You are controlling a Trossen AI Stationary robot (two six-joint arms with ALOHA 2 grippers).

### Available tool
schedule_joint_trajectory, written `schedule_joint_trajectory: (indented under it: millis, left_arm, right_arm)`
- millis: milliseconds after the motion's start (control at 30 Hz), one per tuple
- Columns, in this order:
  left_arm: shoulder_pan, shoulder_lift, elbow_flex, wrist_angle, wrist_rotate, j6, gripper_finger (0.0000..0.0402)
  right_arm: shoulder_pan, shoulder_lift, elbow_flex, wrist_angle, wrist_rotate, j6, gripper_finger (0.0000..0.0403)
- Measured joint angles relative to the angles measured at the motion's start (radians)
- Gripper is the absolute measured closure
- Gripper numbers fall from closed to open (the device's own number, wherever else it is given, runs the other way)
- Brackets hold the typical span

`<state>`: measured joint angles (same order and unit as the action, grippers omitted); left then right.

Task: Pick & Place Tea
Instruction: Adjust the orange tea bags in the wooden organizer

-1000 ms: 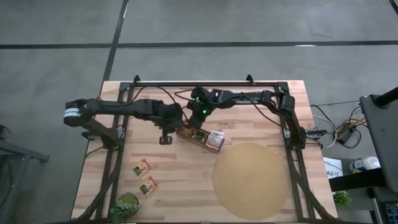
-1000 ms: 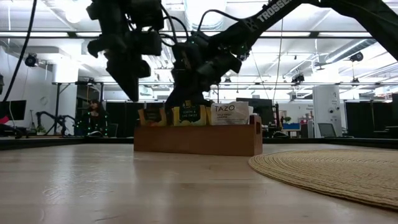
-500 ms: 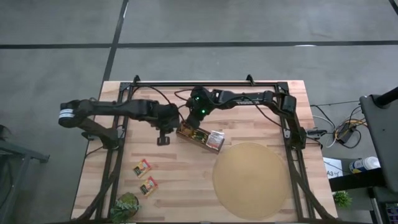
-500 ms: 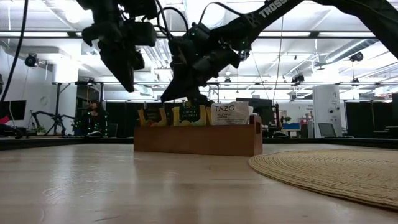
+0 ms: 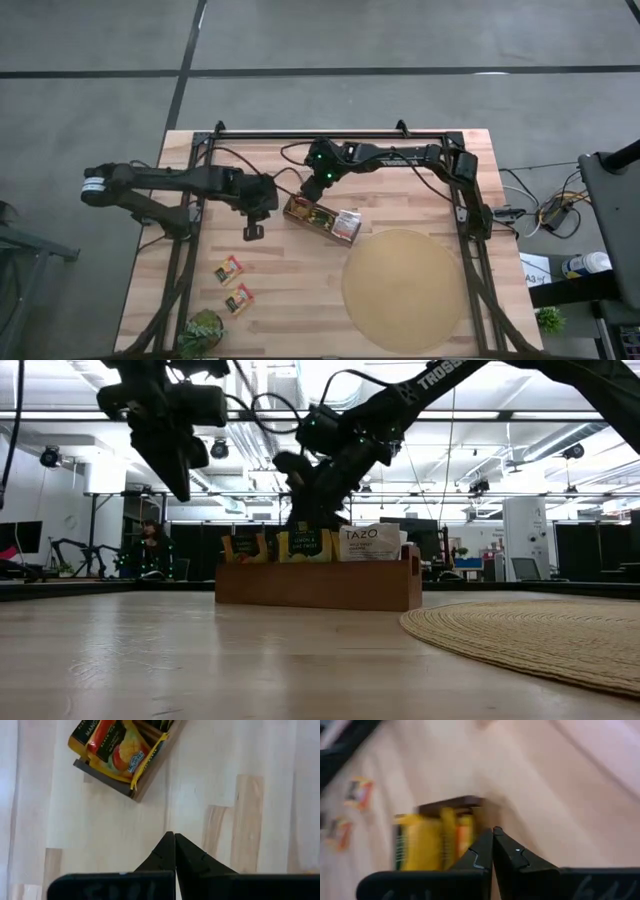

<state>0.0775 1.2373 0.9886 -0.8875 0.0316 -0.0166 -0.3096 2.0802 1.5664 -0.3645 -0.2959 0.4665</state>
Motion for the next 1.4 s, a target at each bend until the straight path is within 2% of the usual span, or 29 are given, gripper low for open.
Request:
schedule_joint_trajectory:
  millis: [133,333,700,867,1400]
  left_arm:
    - [-0.004,-0.038,-0.02,0.005,-0.007,-0.029,0.0402]
    - [-0.004,-0.087,-0.029,0.014,-0.032,-0.043,0.0402]
    - [-0.004,-0.119,-0.029,0.012,-0.051,-0.043,0.0402]
    - [-0.004,-0.119,-0.029,0.012,-0.059,-0.034,0.0402]
    - [-0.004,-0.118,-0.029,0.012,-0.084,-0.002,0.0402]
  right_arm:
    - [0.0,0.001,0.0,-0.05,0.06,0.001,0.0394]
    - [0.002,0.001,-0.006,-0.051,0.056,0.011,0.0394]
    - [0.041,0.032,-0.002,-0.034,-0.003,0.051,0.0394]
    - [0.05,0.032,0.002,-0.018,-0.07,0.051,0.0394]
    - [0.114,0.032,0.007,0.009,-0.115,0.058,0.0394]
